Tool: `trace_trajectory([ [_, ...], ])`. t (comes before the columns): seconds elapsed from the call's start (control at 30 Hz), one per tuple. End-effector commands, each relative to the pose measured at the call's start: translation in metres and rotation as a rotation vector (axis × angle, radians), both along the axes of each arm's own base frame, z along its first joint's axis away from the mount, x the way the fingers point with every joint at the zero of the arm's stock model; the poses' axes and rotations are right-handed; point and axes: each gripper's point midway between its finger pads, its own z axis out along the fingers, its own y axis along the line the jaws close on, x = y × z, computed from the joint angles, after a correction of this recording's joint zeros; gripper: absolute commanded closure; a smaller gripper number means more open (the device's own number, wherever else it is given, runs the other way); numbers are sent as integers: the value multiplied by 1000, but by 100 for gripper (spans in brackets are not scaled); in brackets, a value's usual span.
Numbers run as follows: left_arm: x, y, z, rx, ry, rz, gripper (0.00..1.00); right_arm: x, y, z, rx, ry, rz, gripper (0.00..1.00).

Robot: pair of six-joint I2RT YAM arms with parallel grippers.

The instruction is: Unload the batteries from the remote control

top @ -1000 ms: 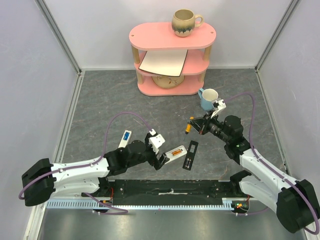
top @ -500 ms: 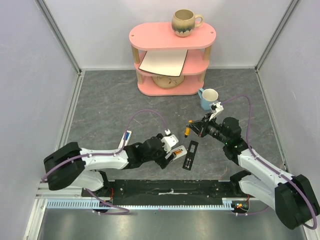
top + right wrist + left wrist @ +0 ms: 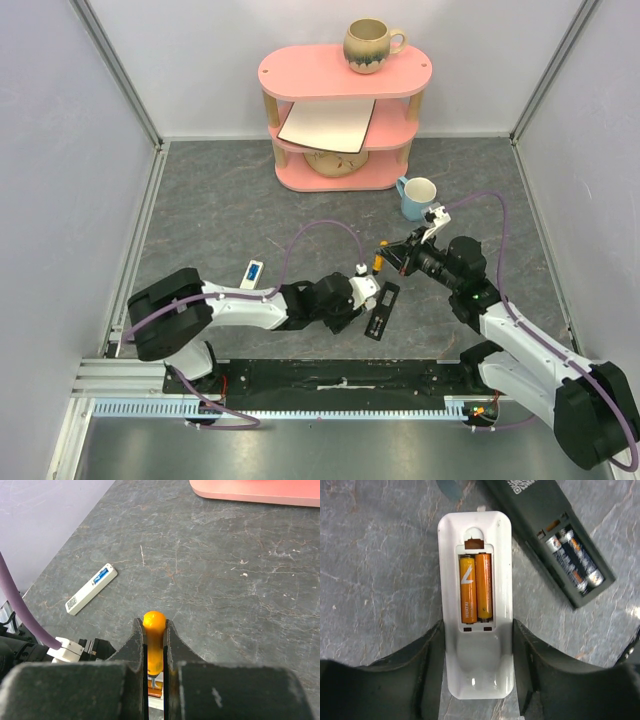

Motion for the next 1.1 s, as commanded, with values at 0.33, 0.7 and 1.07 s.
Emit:
trace_trajectory([
  [0.33, 21, -40, 24, 43, -107, -117, 60, 10, -10, 15, -14, -53, -57, 100],
  [0.7, 20, -32, 0, 87, -90, -117, 36, 16, -15, 7, -11, -20, -90, 100],
  [1.07, 15, -14, 12, 33, -90, -79, 21, 21, -10, 21, 25, -41, -80, 100],
])
